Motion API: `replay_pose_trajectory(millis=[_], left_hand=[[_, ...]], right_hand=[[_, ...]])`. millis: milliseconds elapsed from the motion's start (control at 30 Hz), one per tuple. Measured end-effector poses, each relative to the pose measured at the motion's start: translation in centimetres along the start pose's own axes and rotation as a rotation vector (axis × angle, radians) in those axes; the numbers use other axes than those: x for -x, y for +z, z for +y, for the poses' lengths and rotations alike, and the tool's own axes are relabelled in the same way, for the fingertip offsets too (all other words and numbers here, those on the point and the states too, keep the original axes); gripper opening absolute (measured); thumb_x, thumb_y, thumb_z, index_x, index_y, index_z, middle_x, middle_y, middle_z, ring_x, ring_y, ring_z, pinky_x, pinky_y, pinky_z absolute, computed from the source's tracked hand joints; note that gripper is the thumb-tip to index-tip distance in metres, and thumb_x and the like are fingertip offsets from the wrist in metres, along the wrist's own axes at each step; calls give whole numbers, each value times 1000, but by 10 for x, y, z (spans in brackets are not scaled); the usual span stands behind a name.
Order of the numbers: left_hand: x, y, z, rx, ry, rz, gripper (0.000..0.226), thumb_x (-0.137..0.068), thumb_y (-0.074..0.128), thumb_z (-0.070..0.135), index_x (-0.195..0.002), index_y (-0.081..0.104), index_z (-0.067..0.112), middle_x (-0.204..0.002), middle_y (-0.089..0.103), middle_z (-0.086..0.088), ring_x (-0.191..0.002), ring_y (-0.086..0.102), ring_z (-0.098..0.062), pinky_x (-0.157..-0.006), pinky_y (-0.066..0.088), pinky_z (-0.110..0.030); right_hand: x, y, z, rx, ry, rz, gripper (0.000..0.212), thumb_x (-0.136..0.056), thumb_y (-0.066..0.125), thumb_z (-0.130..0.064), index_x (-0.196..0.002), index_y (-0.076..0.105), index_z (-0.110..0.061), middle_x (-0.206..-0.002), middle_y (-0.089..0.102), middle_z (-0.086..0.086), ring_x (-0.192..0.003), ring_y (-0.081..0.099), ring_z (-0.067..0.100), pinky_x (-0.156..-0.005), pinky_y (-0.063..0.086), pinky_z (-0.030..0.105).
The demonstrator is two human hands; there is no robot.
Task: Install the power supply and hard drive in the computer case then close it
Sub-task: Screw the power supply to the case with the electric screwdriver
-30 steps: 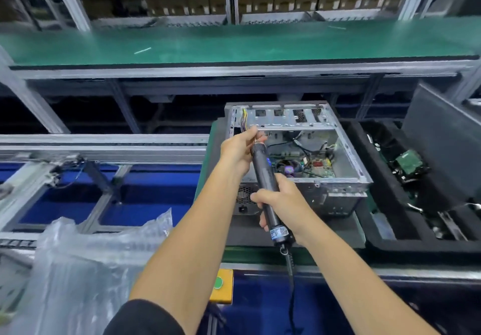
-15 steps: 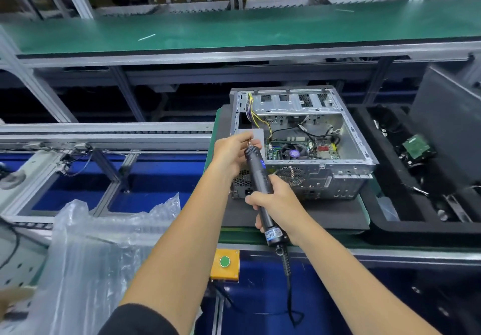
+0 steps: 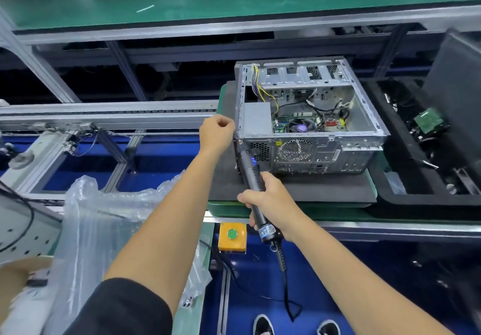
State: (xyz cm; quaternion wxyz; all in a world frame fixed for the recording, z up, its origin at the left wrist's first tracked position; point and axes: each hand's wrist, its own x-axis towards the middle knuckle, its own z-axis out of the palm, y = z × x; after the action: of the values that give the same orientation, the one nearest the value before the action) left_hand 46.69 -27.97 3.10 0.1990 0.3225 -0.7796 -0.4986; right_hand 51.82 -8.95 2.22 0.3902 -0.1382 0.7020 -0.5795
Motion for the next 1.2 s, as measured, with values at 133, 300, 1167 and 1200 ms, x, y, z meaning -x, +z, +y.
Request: replay_pose_trajectory(millis=[133,300,1167,1200], left_hand=[[7,9,-15,126,-22,-12,8,-87,61,16,-91,65,20,-86,63,9,-76,55,-5,-67,44,-21],[5,9,-13,133,-19,-26,10,-88,59,14,-91,63,22,-87,63,8,-77,56,-8,-69,46,-24],[14,18,-20,181,-84,197,24,-79,58,17,-59,48,9,-61,48,-1,-59,40,-19,-56,36,-27],[18,19,-23,195,-109,213,27,-78,55,17,-56,49,3,-56,46,-5,-57,39,-21,-55,34,-27]], right_hand=[[2,0,8,24,20,17,46,-82,68,-18,-119,44,-6,-85,55,12,-51,56,24,-63,53,44],[1,-2,11,47,23,7,37,-82,67,-18,-113,48,-11,-87,53,12,-50,56,22,-63,53,42],[2,-5,18,13,42,8,34,-82,67,-16,-109,47,-8,-84,52,13,-46,55,22,-56,51,37],[2,-5,18,11,41,9,35,-82,67,-16,-110,47,-8,-84,52,13,-46,55,22,-56,51,37]])
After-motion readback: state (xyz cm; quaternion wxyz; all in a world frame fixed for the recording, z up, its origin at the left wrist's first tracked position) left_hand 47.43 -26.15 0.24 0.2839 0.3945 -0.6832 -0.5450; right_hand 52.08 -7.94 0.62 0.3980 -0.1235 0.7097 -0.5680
